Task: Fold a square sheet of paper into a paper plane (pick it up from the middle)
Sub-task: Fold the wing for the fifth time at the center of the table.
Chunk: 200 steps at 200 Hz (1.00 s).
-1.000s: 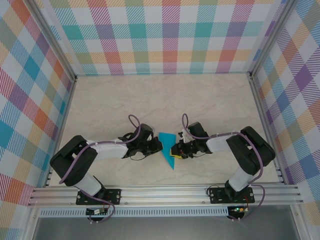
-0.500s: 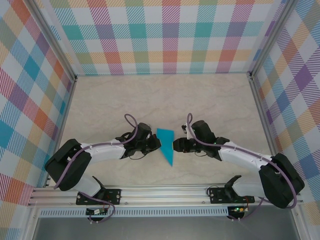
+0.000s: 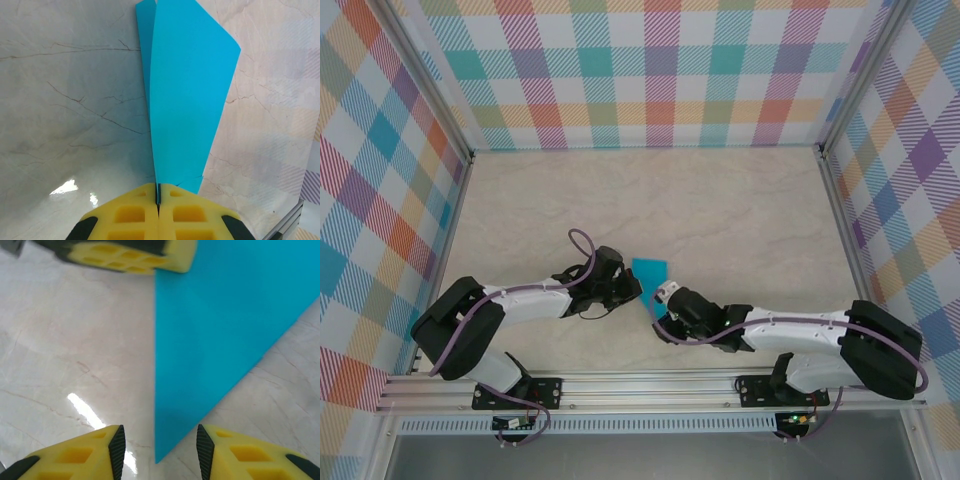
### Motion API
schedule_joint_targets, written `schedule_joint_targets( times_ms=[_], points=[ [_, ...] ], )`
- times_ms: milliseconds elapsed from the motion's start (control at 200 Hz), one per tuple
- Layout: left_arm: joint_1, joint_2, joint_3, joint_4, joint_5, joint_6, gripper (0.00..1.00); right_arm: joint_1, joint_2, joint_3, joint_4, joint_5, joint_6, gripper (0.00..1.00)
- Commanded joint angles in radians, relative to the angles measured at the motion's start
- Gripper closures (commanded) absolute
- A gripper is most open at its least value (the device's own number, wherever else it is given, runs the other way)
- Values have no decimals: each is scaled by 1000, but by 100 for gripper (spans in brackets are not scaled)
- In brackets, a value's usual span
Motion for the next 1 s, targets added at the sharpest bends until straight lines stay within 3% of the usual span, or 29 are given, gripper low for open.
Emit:
schedule_joint_targets(
  times_ms=[0, 235, 700, 995],
  points=[
    [-13, 16, 24, -29, -2, -12, 98, 55, 56, 38, 46, 146, -87, 54],
    [-13, 22, 32, -39, 2, -10, 98, 109, 216, 105, 83, 296, -106, 55],
    [-15, 34, 33, -10, 29, -21, 97, 110, 318, 109, 164, 349, -133, 59],
    [-14, 32, 32, -14, 27, -20, 97, 111, 310, 80, 170, 395, -98, 70]
  ],
)
